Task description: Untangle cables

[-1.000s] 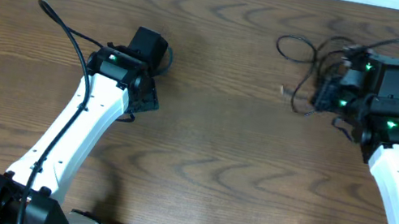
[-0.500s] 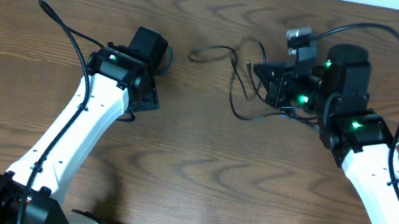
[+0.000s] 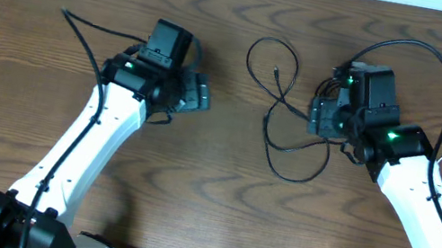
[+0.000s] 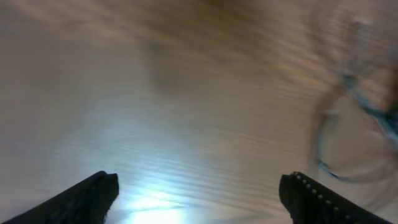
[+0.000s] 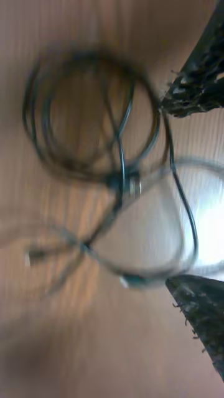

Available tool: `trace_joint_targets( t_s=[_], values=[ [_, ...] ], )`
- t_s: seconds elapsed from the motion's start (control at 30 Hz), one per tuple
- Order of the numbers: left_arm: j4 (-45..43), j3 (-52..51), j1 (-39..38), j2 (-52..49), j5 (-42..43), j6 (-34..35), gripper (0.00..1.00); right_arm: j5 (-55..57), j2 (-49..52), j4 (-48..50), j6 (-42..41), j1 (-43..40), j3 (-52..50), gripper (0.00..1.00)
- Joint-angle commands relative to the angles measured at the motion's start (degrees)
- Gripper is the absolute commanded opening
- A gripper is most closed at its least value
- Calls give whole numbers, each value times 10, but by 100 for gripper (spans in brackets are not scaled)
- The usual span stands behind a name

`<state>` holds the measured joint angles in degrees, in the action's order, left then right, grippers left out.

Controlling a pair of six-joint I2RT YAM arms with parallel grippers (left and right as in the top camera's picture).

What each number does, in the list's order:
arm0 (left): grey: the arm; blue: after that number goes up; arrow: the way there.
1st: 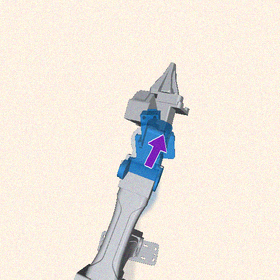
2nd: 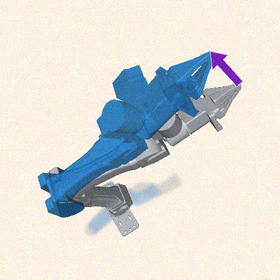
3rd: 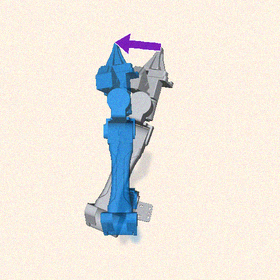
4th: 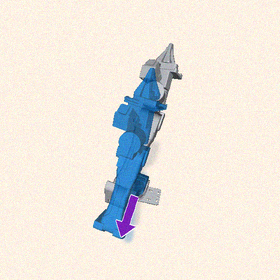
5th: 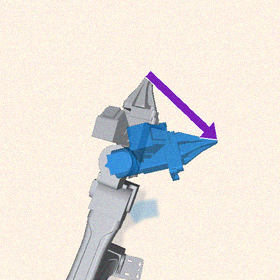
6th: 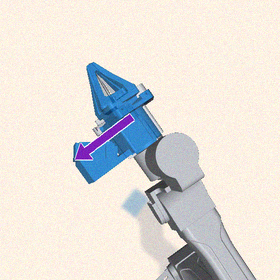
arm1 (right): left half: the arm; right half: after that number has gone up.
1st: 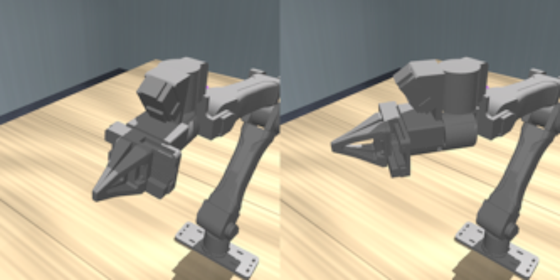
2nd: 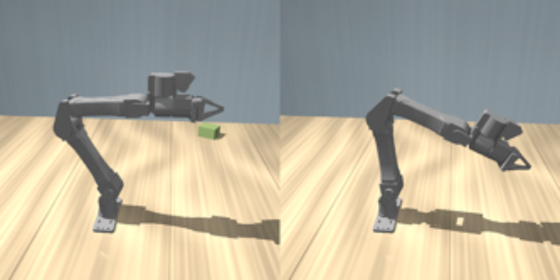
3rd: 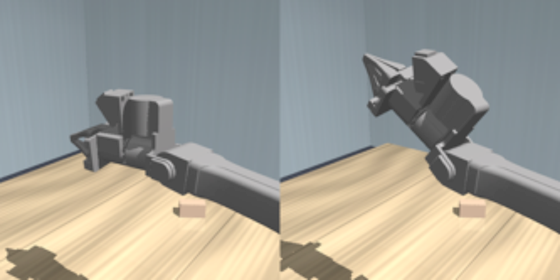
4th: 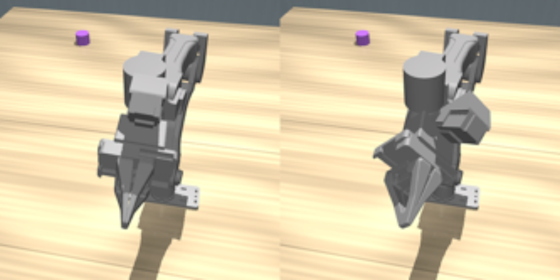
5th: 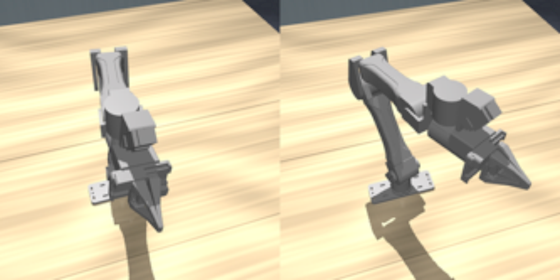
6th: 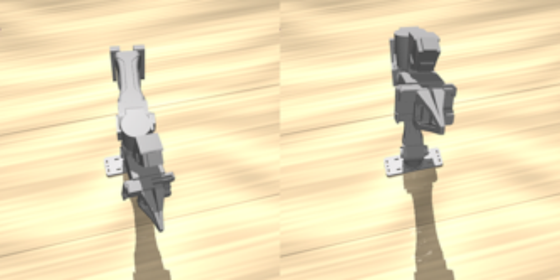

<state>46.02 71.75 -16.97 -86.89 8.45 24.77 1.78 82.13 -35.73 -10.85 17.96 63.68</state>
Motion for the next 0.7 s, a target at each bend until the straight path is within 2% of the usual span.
trace_joint_targets(
  t_s=[0.0, 0.17, 0.3, 0.53, 0.6, 0.67],
  values=[
    [-25, 0, -38, 0, 82, -41, 95, 164, 4, -18, -71, -12, 3, 82],
    [-57, 0, -93, -24, 82, -41, 97, 170, 4, -37, -110, -54, 3, 84],
    [-84, 0, -130, -63, 86, -17, 97, 134, 4, -52, -112, -86, 3, 84],
    [-152, 0, -222, -141, 117, -23, 97, 126, 4, -71, -113, -118, 3, 85],
    [-174, 0, -244, -150, 116, -86, 97, 126, 4, -74, -113, -120, 3, 85],
    [-200, 0, -278, -159, 81, -202, 97, 126, 4, -76, -113, -120, 3, 85]
  ],
)
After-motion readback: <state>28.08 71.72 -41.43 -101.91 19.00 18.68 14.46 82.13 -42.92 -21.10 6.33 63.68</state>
